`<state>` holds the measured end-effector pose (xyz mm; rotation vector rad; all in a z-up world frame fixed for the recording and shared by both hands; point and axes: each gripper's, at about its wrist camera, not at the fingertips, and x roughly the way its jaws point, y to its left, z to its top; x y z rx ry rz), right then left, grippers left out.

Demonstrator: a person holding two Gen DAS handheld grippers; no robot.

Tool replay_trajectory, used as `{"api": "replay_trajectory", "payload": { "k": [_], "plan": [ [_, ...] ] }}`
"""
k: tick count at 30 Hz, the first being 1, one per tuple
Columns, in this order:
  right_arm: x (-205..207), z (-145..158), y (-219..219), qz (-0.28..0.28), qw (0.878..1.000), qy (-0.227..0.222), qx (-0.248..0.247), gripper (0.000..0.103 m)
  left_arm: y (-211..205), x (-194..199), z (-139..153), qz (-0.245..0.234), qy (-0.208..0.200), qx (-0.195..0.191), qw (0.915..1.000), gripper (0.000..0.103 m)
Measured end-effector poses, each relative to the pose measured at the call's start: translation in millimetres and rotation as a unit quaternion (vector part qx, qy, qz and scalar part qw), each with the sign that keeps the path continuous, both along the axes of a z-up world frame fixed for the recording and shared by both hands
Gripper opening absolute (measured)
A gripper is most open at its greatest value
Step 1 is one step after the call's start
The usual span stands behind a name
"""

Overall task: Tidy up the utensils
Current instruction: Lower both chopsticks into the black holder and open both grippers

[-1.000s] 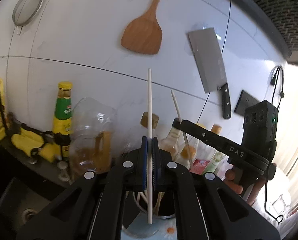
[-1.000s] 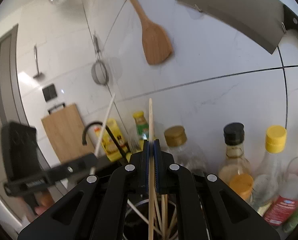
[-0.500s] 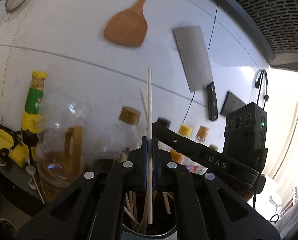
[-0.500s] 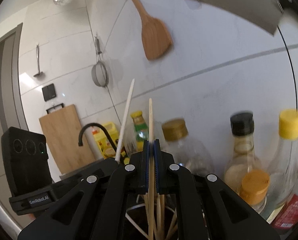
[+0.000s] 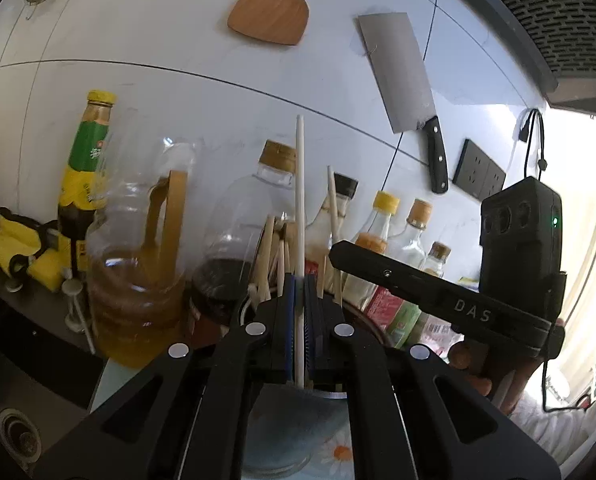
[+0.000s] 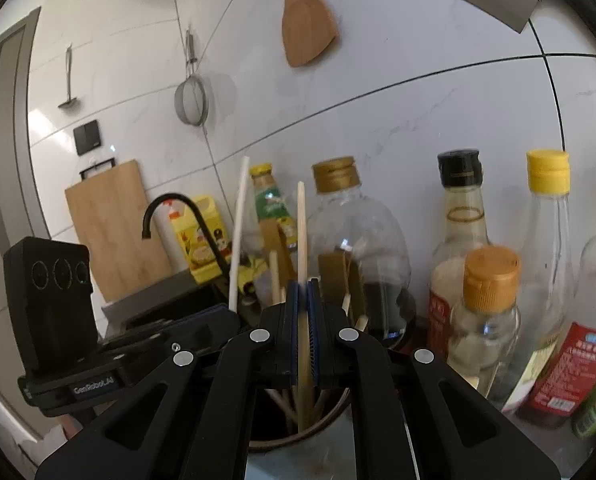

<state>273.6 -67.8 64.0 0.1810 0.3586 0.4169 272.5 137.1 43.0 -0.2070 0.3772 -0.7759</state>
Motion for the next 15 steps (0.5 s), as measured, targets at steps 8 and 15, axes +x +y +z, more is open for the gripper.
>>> {"api": "replay_trajectory", "payload": {
  "k": [8, 15],
  "plan": [
    [-7.4, -10.5, 15.1, -0.024, 0.997, 0.057, -0.052, 0.005, -8.3, -4.8, -3.6, 0.003, 0.036, 0.067, 0.9971, 0.005],
    [-3.6, -9.0, 30.7, -0.050, 0.987, 0.108, -0.107, 0.005, -16.6, 7.0, 4.9, 0.009, 0.084, 0.124, 0.9887, 0.005]
  ]
}}
